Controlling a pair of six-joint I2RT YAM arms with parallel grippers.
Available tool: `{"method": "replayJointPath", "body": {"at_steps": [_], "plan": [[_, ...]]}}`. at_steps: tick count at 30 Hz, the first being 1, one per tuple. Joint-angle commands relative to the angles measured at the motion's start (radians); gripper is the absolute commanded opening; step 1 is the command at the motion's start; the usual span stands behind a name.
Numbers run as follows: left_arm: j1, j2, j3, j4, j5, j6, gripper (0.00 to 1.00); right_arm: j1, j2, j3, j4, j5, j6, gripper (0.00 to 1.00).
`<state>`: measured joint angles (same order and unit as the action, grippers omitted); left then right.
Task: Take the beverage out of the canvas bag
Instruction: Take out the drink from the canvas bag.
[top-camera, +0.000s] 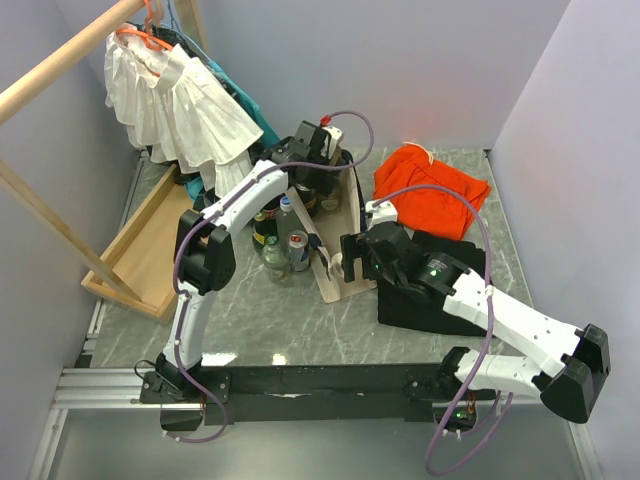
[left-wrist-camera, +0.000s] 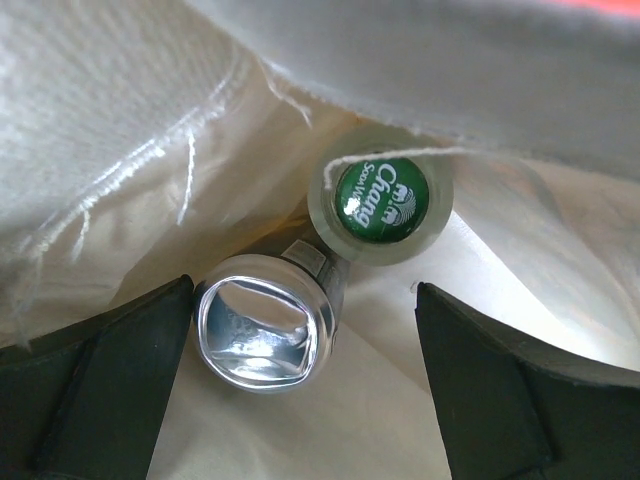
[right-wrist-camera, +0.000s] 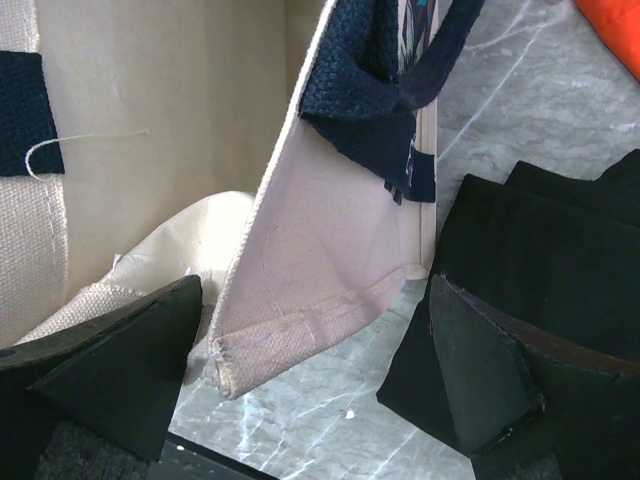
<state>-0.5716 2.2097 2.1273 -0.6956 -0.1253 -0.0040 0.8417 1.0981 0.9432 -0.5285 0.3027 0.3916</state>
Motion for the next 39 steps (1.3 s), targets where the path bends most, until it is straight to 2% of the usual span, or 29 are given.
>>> {"method": "replayJointPath", "body": {"at_steps": [1,6,18,19,20,24,31,37,39], "plan": [[0.056,0.010,-0.004,-0.022,-0.043,-0.040,0.99,0.007,0.023,-0.026,-0.096,0.015,-0.040,1.00],[0.059,0.005,-0.020,-0.024,-0.024,-0.045,0.91,0.007,0.028,-0.023,-0.096,0.015,-0.039,1.00],[0.061,0.001,-0.026,-0.087,-0.003,-0.007,0.92,0.007,0.023,-0.026,-0.096,0.016,-0.037,1.00],[0.062,0.002,-0.024,-0.088,-0.004,-0.007,0.89,0.004,0.023,-0.024,-0.096,0.015,-0.037,1.00],[0.062,0.002,-0.023,-0.097,-0.001,-0.007,0.79,0.007,0.025,-0.026,-0.097,0.016,-0.037,1.00],[0.065,-0.001,-0.021,-0.101,-0.002,-0.007,0.75,0.007,0.022,-0.029,-0.097,0.018,-0.037,1.00],[0.070,0.001,-0.023,-0.110,-0.005,-0.007,0.88,0.007,0.023,-0.027,-0.094,0.016,-0.036,1.00],[0.070,0.002,-0.033,-0.110,-0.007,-0.007,0.86,0.007,0.028,-0.024,-0.096,0.016,-0.040,1.00],[0.070,0.002,-0.032,-0.110,-0.007,-0.007,0.81,0.007,0.029,-0.024,-0.094,0.016,-0.039,1.00]]}}
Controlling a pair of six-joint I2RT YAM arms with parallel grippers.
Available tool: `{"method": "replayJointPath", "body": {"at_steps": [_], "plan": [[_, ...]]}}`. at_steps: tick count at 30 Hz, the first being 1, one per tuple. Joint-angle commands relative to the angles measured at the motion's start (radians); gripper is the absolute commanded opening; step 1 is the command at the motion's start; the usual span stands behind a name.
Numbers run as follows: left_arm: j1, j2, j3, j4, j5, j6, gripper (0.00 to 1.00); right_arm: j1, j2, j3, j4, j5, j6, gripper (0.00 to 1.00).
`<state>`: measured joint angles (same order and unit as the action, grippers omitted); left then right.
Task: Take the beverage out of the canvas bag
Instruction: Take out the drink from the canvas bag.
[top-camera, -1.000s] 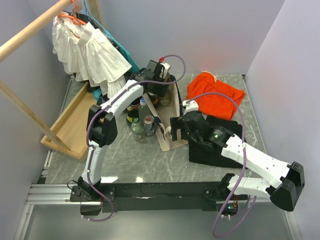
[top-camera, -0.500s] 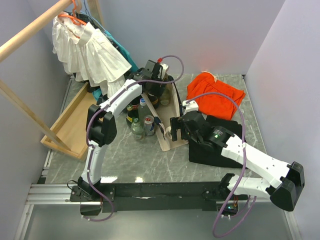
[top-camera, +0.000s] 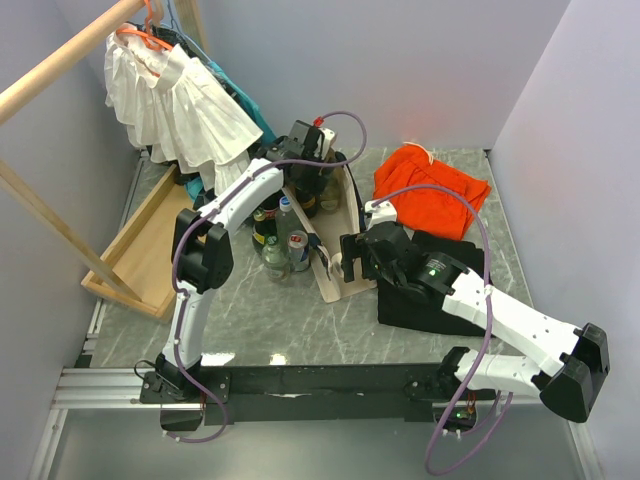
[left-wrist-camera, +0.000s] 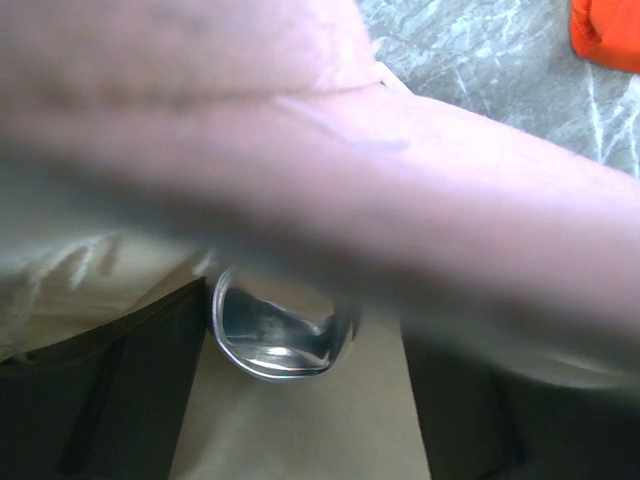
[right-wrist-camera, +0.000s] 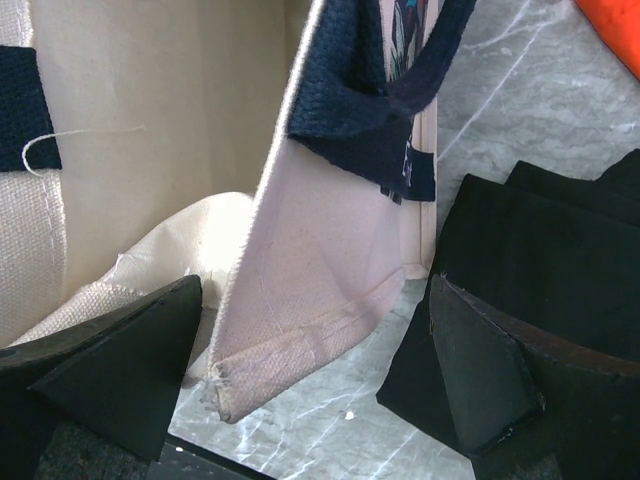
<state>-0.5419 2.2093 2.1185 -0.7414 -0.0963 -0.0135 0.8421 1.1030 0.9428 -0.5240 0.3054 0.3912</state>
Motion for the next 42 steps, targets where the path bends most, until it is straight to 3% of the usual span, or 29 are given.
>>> {"method": "replayJointPath", "body": {"at_steps": [1,15,23,35,42], "plan": [[0.040,0.004,-0.023,-0.065,-0.037,0.003,0.80,0.006,0.026,-0.022,-0.100,0.015,-0.040,1.00],[0.040,0.013,-0.011,-0.073,-0.023,0.003,0.40,0.006,0.034,-0.015,-0.102,0.015,-0.038,1.00],[0.040,0.003,0.015,-0.066,-0.016,0.001,0.03,0.006,0.034,-0.016,-0.100,0.015,-0.037,1.00],[0.040,-0.065,0.061,-0.072,-0.002,0.001,0.01,0.006,0.031,-0.021,-0.094,0.017,-0.038,1.00],[0.040,-0.040,0.161,-0.145,-0.025,0.003,0.01,0.006,0.021,-0.027,-0.093,0.014,-0.037,1.00]]}}
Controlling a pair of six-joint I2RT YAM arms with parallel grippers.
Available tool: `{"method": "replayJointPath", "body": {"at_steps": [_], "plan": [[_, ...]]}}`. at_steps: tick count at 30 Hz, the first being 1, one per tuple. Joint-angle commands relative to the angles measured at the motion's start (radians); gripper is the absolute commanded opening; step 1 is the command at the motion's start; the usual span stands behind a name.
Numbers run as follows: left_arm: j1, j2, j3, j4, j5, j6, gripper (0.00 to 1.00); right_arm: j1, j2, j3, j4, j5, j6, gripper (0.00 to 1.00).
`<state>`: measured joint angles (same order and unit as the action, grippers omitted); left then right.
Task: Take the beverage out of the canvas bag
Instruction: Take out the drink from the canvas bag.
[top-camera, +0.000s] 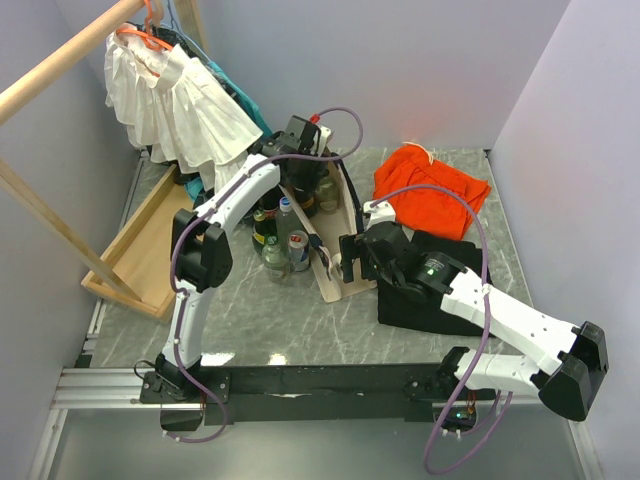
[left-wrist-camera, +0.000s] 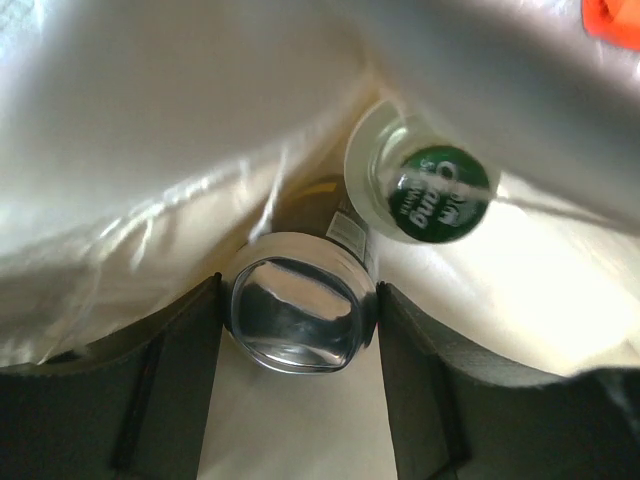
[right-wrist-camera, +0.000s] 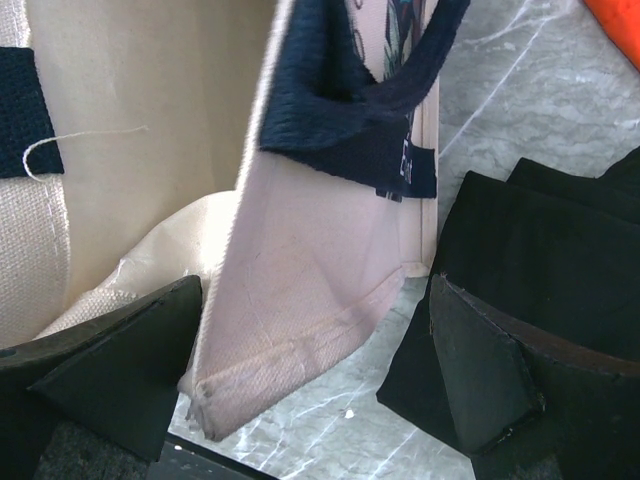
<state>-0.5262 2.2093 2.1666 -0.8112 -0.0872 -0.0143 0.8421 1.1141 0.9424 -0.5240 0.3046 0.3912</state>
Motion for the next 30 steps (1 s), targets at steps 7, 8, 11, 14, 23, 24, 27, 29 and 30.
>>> {"method": "replayJointPath", "body": {"at_steps": [7,8,11,14,23,24,27,29,30], "plan": [[0.020,-0.062,0.107,-0.075,-0.036,0.039,0.01,0.006,0.013,-0.027,-0.088,0.011,-0.038,1.00],[0.020,-0.065,0.107,-0.075,-0.031,0.040,0.01,0.006,0.013,-0.025,-0.091,0.013,-0.038,1.00],[0.019,-0.080,0.105,-0.066,-0.025,0.040,0.01,0.006,0.012,-0.028,-0.090,0.014,-0.040,1.00],[0.018,-0.092,0.105,-0.054,-0.011,0.039,0.01,0.006,0.010,-0.030,-0.090,0.016,-0.038,1.00],[0.015,-0.123,0.151,-0.063,0.006,0.043,0.01,0.006,0.012,-0.028,-0.091,0.018,-0.035,1.00],[0.015,-0.128,0.153,-0.066,0.007,0.046,0.01,0.006,0.012,-0.028,-0.091,0.018,-0.035,1.00],[0.014,-0.152,0.145,-0.053,0.035,0.054,0.01,0.006,0.015,-0.025,-0.091,0.014,-0.037,1.00],[0.014,-0.167,0.145,-0.051,0.050,0.053,0.01,0.006,0.015,-0.025,-0.091,0.014,-0.037,1.00],[0.014,-0.171,0.148,-0.051,0.055,0.051,0.01,0.005,0.018,-0.024,-0.091,0.014,-0.037,1.00]]}}
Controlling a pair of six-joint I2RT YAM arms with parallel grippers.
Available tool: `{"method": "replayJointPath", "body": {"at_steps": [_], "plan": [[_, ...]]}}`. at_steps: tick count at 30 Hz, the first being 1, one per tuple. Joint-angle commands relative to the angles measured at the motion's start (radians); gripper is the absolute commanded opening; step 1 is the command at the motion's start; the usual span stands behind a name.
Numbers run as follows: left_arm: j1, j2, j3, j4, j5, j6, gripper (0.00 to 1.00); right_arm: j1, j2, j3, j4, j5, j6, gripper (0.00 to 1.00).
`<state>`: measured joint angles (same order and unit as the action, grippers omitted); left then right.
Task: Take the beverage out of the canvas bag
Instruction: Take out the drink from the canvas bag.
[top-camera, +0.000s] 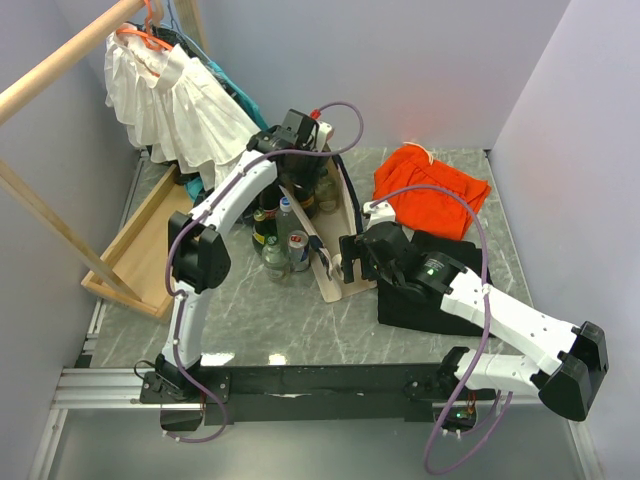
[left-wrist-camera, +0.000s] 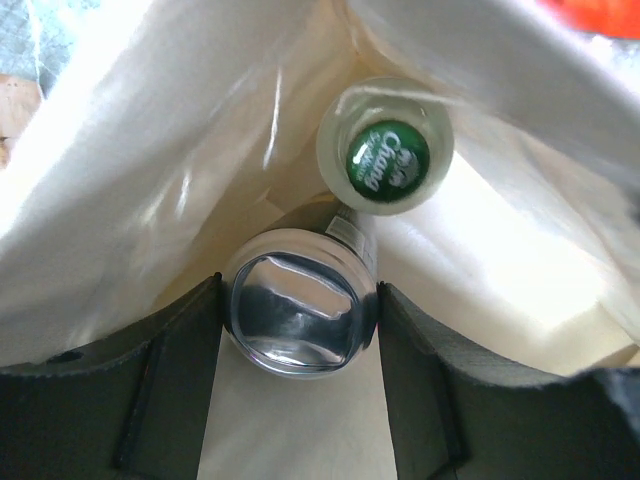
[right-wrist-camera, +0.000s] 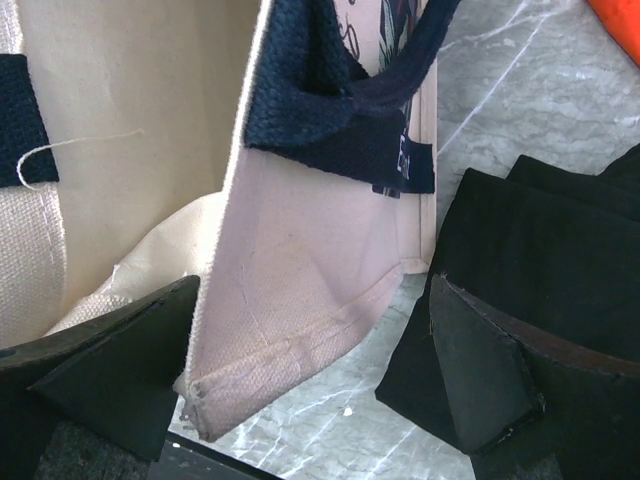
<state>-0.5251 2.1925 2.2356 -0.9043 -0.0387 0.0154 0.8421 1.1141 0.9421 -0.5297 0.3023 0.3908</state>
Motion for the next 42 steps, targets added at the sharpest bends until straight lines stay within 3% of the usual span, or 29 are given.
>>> {"method": "replayJointPath", "body": {"at_steps": [1,22,42], "plan": [[0.013,-0.157,0.084,0.038,0.008,0.020,0.01,0.006,0.018,-0.022,-0.085,0.018,-0.035,1.00],[0.008,-0.229,0.094,0.045,0.045,0.015,0.01,0.006,0.015,-0.009,-0.104,0.024,-0.029,1.00],[0.005,-0.358,-0.014,0.145,0.091,-0.009,0.01,0.006,0.007,0.000,-0.116,0.034,-0.013,1.00]]}}
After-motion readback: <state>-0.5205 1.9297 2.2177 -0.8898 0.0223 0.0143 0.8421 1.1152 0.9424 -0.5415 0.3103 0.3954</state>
